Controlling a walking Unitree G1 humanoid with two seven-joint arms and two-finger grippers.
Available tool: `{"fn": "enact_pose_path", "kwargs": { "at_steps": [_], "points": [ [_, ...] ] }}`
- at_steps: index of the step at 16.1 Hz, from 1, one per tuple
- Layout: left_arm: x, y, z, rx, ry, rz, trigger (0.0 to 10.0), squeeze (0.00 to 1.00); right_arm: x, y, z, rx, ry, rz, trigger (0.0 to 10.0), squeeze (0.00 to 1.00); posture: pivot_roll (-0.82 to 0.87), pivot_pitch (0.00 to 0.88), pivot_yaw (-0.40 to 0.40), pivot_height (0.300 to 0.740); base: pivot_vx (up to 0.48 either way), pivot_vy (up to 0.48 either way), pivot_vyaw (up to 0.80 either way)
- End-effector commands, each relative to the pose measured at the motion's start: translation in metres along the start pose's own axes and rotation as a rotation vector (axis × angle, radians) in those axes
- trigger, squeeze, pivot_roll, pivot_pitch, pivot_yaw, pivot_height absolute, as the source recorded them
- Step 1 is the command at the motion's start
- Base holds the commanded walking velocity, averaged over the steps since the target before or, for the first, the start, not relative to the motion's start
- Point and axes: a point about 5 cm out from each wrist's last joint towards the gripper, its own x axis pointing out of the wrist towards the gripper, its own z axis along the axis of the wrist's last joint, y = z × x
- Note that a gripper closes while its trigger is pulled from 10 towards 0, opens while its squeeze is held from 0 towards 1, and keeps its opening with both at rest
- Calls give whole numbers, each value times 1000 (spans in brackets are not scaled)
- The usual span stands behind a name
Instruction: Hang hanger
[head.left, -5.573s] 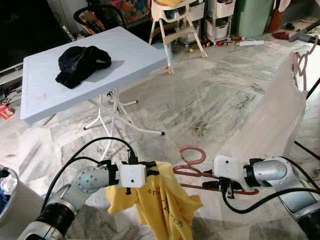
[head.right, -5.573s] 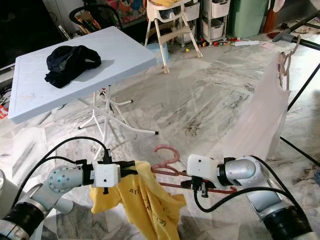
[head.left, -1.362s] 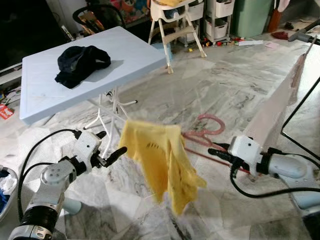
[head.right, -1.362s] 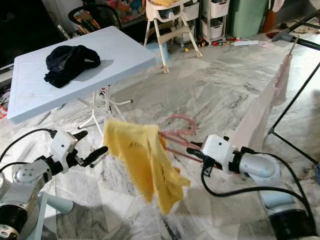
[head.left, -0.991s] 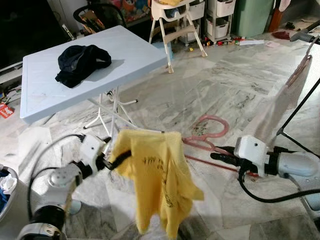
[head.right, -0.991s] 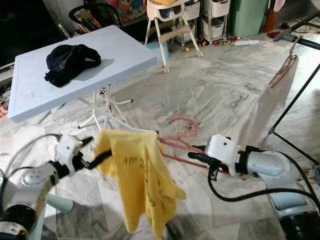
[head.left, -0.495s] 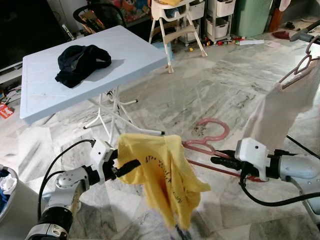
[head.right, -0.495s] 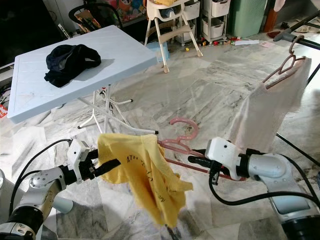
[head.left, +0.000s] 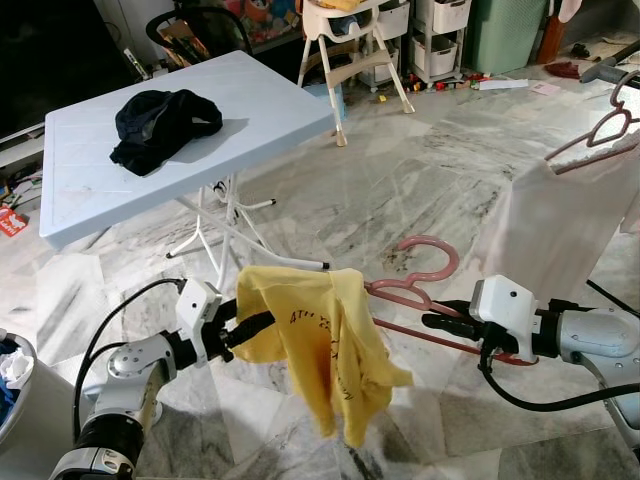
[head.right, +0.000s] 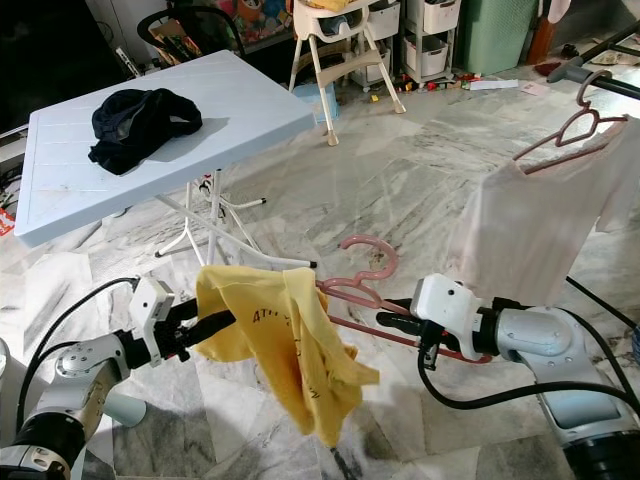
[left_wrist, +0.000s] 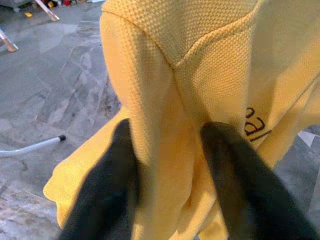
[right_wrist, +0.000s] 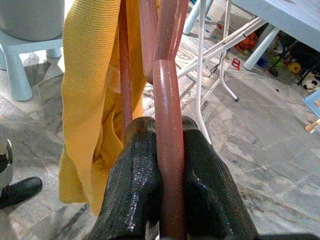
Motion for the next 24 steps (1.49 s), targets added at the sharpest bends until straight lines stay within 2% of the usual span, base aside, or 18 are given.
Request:
{"fn": "enact_pose_path", "kwargs": {
  "at_steps": [1, 11, 16, 18, 20, 24],
  "points": [
    [-10, 8, 0, 11, 10, 39, 0, 0, 3, -5, 18, -55, -66, -9, 0, 0, -159, 57, 168, 740, 0, 0, 0],
    [-13, 14, -1, 56, 19, 121, 0, 0, 3, -6, 17, -40, -77, -16, 0, 0, -157, 52, 170, 740, 0, 0, 0],
    [-13, 18, 2, 85, -2, 167, 0, 0, 4, -9, 16, -34, -75, -16, 0, 0, -158, 46, 164, 740, 0, 0, 0],
    [-13, 16, 4, 61, -39, 142, 0, 0, 4, -8, 15, -33, -73, -15, 0, 0, -157, 45, 164, 740, 0, 0, 0],
    [-15, 21, 9, 86, -52, 184, 0, 0, 3, -9, 10, -30, -59, -16, 0, 0, -154, 42, 161, 740, 0, 0, 0],
    [-39, 45, 32, 174, -150, 413, 0, 0, 2, -8, -2, -33, -11, -13, 0, 0, -139, 35, 150, 740, 0, 0, 0]
  ]
}}
